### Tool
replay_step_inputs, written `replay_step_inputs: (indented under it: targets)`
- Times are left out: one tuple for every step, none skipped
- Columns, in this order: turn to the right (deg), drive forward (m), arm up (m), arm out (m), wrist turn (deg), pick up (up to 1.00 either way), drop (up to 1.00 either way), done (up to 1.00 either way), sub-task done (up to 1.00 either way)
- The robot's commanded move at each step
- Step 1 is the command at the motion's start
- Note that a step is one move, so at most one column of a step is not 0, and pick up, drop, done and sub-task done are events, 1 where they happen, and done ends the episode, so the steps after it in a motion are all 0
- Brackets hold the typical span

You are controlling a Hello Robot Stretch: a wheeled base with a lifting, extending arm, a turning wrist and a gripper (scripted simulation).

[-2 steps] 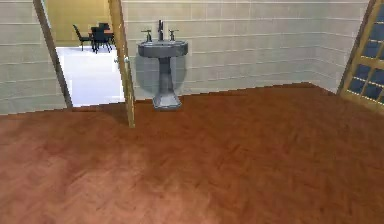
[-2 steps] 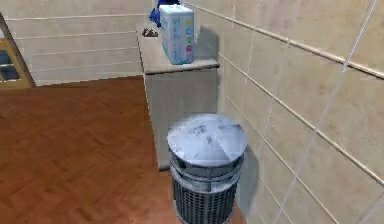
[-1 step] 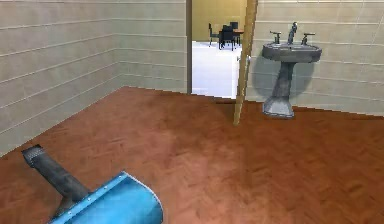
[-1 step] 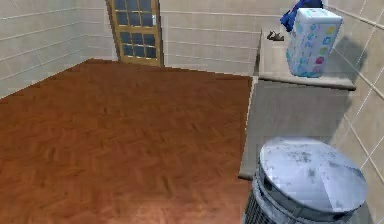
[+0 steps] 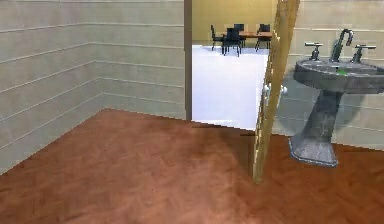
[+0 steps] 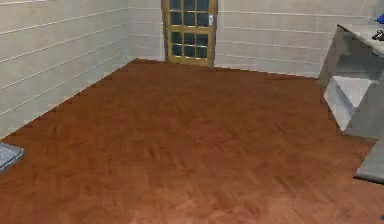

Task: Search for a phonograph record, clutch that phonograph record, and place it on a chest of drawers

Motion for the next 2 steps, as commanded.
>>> replay_step_inputs:
  targets:
    - [0.0,1.00,0.00,0.00,0.0,0.00,0.00,0.00,0.00]
    - [0.0,0.50,0.00,0.00,0.0,0.00,0.00,0.00,0.00]
